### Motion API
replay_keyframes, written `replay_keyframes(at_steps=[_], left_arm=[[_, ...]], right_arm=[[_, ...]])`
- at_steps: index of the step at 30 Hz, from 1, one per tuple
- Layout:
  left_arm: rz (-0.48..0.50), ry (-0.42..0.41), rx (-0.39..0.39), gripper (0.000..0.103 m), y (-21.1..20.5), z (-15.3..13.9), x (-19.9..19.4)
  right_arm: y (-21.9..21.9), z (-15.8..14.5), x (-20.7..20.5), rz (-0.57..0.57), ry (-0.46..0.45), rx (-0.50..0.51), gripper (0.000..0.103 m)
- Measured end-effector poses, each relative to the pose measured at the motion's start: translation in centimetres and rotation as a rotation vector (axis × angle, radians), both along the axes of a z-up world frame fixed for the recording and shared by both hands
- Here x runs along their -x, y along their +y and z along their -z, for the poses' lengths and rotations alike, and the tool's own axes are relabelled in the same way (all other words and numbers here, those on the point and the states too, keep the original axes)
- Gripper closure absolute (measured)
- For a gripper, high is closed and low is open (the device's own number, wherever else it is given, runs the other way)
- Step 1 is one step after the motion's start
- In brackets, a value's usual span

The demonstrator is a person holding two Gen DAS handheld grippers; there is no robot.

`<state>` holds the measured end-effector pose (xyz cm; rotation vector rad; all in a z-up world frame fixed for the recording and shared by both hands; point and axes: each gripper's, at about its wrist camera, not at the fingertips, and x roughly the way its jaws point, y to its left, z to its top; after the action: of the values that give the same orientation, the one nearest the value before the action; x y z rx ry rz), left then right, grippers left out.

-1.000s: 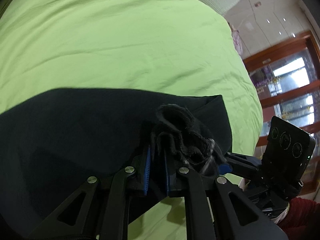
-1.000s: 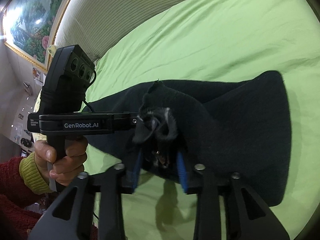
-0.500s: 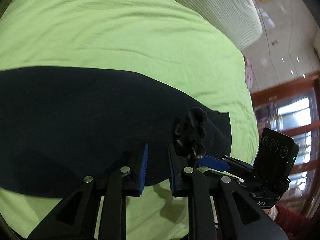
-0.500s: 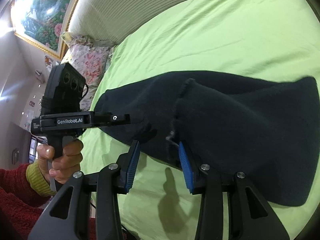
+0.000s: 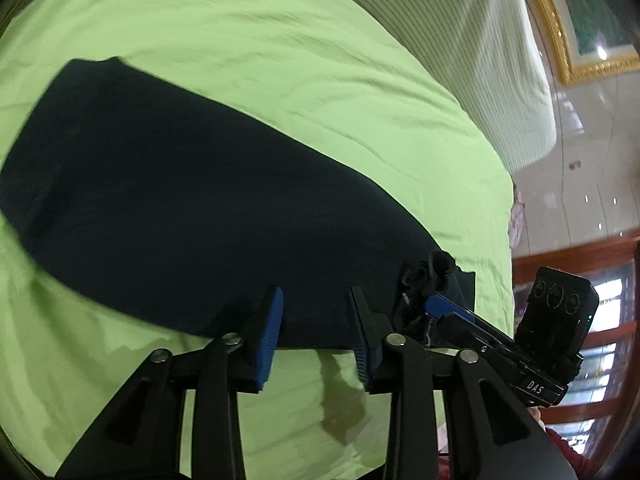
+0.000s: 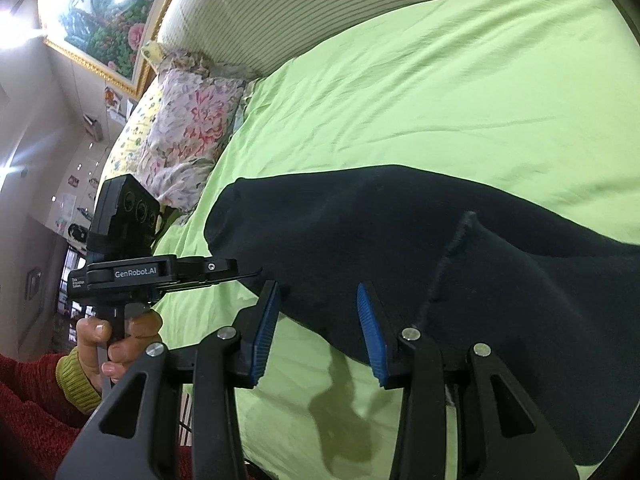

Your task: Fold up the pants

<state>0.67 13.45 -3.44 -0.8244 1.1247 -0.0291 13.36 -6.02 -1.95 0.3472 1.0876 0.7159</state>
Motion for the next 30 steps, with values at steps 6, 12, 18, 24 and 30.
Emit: replay_keyframes(at_steps=[6, 12, 18, 24, 30], left_arm=[[-0.074, 0.005, -0.012, 0.062, 1.8, -0.5, 2.2], [-0.168, 0.019, -0.010, 0.061, 4.2, -0.4, 4.6], [-0.252, 0.034, -0.019, 0.058, 6.5, -0.1, 6.8], [-0.343, 0.064, -0.018, 0.053, 8.5, 0.7, 8.6], [-0.432, 0.080, -0.003, 0.049, 10.4, 1.6, 9.9]], right_arm=[[1.7, -0.2, -0.9, -0.046, -0.004, 0.016, 0.061], [3.5, -0.8, -2.3, -0.095, -0.021, 0.036, 0.061], [5.9, -1.5, -3.9, -0.165, -0.037, 0.057, 0.061], [9.0, -1.5, -6.1, -0.253, -0.040, 0.104, 0.061], [12.9, -1.5, -8.5, -0.380, -0.053, 0.159, 0.061]])
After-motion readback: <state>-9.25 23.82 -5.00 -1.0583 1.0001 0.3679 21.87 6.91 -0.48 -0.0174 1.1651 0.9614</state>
